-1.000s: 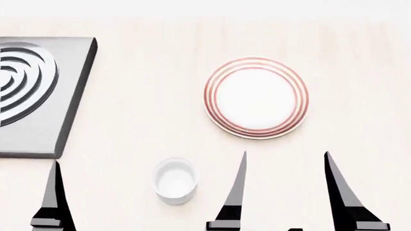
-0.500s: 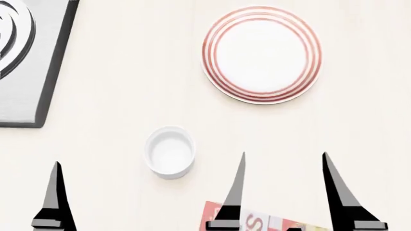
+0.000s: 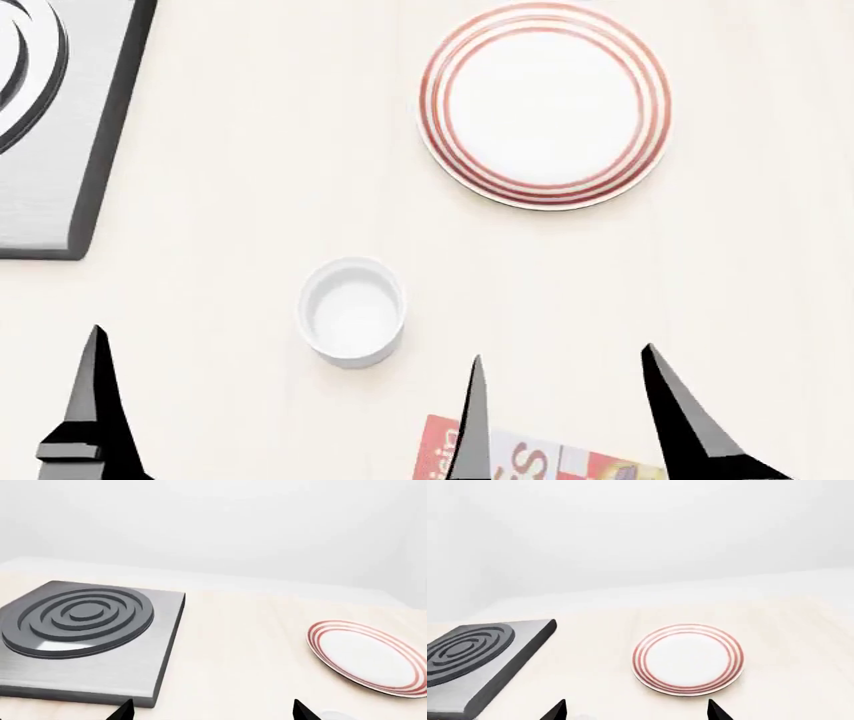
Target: Pick the akita bowl on the cookies box and place it on the plate.
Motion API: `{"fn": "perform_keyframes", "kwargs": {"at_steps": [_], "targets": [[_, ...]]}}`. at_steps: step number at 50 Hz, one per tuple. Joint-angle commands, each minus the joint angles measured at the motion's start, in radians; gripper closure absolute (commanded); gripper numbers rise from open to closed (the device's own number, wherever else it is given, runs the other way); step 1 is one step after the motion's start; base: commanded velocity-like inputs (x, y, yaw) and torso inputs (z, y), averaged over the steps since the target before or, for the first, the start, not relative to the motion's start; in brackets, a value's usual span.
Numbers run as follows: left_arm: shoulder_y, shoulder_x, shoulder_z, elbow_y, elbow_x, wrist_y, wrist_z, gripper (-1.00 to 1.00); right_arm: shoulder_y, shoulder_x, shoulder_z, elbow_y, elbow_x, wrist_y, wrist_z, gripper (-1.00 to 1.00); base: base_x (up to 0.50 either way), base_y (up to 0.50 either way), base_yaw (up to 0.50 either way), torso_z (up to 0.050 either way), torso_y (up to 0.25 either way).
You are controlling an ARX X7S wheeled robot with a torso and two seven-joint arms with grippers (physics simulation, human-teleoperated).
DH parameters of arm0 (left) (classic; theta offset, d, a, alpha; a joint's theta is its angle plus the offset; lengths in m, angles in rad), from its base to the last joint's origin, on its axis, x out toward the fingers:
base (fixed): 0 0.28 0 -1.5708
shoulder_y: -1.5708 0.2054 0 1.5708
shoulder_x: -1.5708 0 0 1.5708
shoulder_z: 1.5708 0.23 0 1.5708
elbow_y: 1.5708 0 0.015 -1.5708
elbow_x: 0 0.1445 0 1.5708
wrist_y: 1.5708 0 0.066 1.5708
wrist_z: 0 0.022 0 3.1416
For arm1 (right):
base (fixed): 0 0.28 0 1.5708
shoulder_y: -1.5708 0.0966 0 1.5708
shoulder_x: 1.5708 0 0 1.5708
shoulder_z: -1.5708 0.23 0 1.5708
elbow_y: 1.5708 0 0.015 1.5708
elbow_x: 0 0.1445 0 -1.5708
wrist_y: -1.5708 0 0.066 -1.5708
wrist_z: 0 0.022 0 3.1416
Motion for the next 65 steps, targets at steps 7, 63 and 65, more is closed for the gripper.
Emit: {"fn": "perform_keyframes", "kwargs": {"at_steps": [7, 63, 65], "targets": [[-0.002, 0.012, -0.009, -0.031, -0.01, -0.001, 0.044, -1.0, 0.351, 0.713, -0.792, -0.077, 0.174, -0.611, 0.592, -1.0, 0.0, 0.0, 0.0, 0.0, 0.0], [0.0, -0.016, 0.017, -0.019, -0.025, 0.016, 0.009, -1.0, 1.448, 0.604, -2.408, -0.078, 0.098, -1.274, 1.113, -1.0, 0.0, 0.0, 0.0, 0.0, 0.0], [0.001, -0.017, 0.018, -0.016, -0.026, 0.015, 0.007, -1.0, 1.447, 0.605, -2.413, -0.078, 0.091, -1.276, 1.113, -1.0, 0.0, 0.0, 0.0, 0.0, 0.0]]}}
